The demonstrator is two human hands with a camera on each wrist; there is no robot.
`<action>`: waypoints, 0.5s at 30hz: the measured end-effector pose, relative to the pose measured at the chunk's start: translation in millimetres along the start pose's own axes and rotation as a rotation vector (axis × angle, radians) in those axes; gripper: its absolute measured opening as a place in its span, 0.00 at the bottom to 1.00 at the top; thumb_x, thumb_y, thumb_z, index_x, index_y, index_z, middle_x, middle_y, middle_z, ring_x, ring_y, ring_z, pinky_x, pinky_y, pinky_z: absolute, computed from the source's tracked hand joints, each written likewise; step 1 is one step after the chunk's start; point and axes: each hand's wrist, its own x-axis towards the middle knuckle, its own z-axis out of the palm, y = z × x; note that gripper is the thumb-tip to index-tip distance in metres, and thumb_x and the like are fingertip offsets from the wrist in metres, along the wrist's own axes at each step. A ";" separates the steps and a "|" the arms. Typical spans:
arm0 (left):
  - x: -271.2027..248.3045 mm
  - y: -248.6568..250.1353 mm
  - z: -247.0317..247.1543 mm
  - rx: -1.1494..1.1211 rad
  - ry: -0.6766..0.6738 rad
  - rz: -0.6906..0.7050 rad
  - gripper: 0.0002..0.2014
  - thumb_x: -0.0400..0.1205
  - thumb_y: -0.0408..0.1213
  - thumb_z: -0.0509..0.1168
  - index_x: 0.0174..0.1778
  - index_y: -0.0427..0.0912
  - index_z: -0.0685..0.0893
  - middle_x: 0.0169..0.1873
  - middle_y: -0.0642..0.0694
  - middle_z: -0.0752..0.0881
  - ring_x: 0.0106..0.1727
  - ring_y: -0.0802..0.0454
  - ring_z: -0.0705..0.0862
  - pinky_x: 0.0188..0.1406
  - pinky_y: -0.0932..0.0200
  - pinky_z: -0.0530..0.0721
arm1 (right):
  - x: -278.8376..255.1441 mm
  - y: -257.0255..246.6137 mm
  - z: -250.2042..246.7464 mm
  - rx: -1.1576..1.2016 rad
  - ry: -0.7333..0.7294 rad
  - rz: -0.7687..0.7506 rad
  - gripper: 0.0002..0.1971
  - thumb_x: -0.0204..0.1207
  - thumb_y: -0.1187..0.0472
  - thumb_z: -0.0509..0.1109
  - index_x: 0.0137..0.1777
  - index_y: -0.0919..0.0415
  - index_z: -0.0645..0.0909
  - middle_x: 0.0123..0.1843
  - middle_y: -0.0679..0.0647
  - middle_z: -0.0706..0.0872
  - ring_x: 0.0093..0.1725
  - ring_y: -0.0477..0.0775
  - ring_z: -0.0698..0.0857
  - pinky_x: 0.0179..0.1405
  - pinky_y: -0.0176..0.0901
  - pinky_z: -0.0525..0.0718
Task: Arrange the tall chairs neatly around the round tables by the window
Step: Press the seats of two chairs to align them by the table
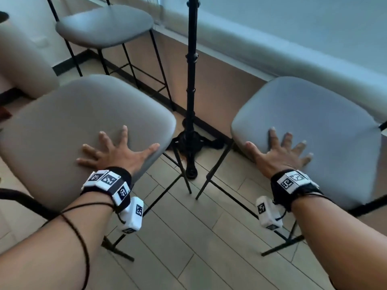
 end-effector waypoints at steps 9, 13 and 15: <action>2.7 -4.5 6.7 0.038 0.049 0.004 0.62 0.52 0.92 0.42 0.84 0.70 0.46 0.89 0.43 0.46 0.84 0.20 0.44 0.76 0.15 0.40 | 3.1 -0.9 7.1 -0.034 0.108 -0.028 0.53 0.59 0.12 0.39 0.83 0.37 0.49 0.88 0.58 0.49 0.84 0.76 0.46 0.79 0.79 0.40; -1.2 -0.8 6.3 0.043 0.041 -0.006 0.62 0.52 0.92 0.42 0.84 0.70 0.46 0.89 0.43 0.46 0.84 0.21 0.44 0.75 0.13 0.40 | 3.4 -1.0 6.8 -0.044 0.113 -0.022 0.53 0.60 0.12 0.40 0.84 0.38 0.49 0.88 0.58 0.50 0.84 0.76 0.46 0.79 0.79 0.41; -2.5 -1.0 6.3 0.044 0.042 -0.014 0.62 0.51 0.92 0.42 0.84 0.70 0.46 0.89 0.44 0.46 0.84 0.21 0.44 0.74 0.12 0.40 | 4.3 -2.0 7.2 -0.038 0.113 -0.025 0.52 0.60 0.13 0.40 0.84 0.38 0.49 0.88 0.58 0.50 0.84 0.76 0.46 0.79 0.78 0.41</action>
